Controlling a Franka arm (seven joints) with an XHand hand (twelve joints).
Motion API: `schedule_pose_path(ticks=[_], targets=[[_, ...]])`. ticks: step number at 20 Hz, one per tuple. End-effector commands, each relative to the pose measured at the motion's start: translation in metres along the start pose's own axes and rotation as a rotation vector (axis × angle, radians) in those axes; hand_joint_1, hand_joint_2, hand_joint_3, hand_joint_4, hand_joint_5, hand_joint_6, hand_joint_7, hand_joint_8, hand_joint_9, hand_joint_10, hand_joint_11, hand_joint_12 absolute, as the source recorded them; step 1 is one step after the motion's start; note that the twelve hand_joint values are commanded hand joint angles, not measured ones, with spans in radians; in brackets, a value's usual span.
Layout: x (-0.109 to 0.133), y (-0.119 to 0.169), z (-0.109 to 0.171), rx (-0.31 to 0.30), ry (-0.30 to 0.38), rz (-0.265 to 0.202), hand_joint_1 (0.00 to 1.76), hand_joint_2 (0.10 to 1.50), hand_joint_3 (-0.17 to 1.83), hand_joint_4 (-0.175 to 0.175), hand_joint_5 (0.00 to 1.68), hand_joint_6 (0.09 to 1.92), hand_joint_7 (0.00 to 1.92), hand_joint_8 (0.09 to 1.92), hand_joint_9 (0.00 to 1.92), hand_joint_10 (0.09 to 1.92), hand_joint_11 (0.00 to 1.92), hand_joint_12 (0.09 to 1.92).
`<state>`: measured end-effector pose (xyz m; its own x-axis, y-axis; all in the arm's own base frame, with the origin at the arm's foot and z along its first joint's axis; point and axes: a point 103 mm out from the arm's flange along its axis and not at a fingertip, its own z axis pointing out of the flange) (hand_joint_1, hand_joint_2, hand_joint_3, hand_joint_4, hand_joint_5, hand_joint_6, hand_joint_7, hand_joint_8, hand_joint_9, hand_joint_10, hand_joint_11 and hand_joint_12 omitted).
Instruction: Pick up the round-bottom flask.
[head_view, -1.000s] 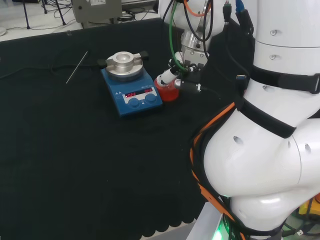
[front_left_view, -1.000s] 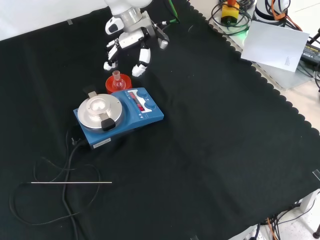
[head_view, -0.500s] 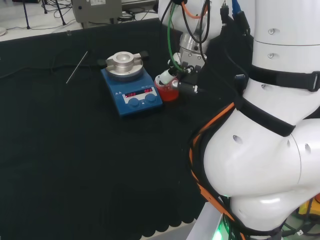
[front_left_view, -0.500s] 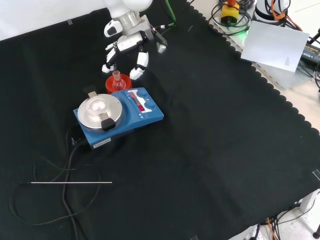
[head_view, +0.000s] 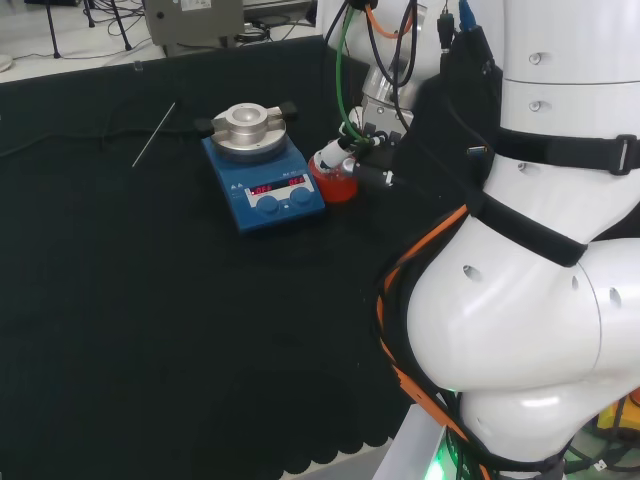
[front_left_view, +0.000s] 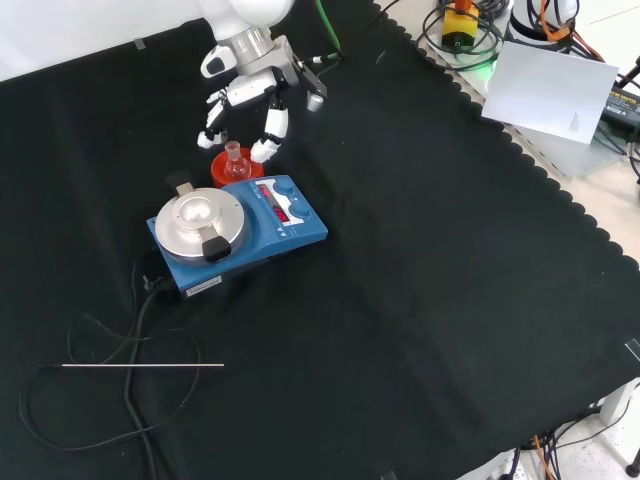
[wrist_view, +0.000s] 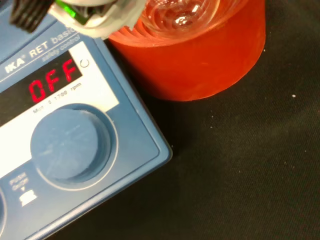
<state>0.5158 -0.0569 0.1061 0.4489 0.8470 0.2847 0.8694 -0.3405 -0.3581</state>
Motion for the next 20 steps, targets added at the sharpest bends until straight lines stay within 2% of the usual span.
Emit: schedule_pose_path(ticks=[1,12,14,16,20], targets=[[-0.002,0.005,0.001,0.001,0.002,0.016,0.90,0.59,0.66,-0.050,0.62,0.09,0.37,0.61,0.55,0.62,0.08,1.37],[0.005,0.000,0.006,-0.003,0.009,0.013,0.92,0.61,0.67,-0.048,0.68,0.12,0.39,0.62,0.57,0.62,0.10,1.36],[0.007,-0.004,0.011,-0.022,0.000,0.012,0.92,0.62,0.67,-0.047,0.70,0.14,0.39,0.62,0.57,0.62,0.10,1.36],[0.007,-0.004,0.012,-0.019,0.004,0.021,0.93,0.63,0.66,-0.045,0.70,0.22,0.41,0.61,0.59,0.61,0.11,1.35],[0.004,0.006,0.003,-0.003,0.023,0.036,0.96,0.65,0.68,-0.042,0.63,0.51,0.42,0.60,0.60,0.59,0.12,1.35]])
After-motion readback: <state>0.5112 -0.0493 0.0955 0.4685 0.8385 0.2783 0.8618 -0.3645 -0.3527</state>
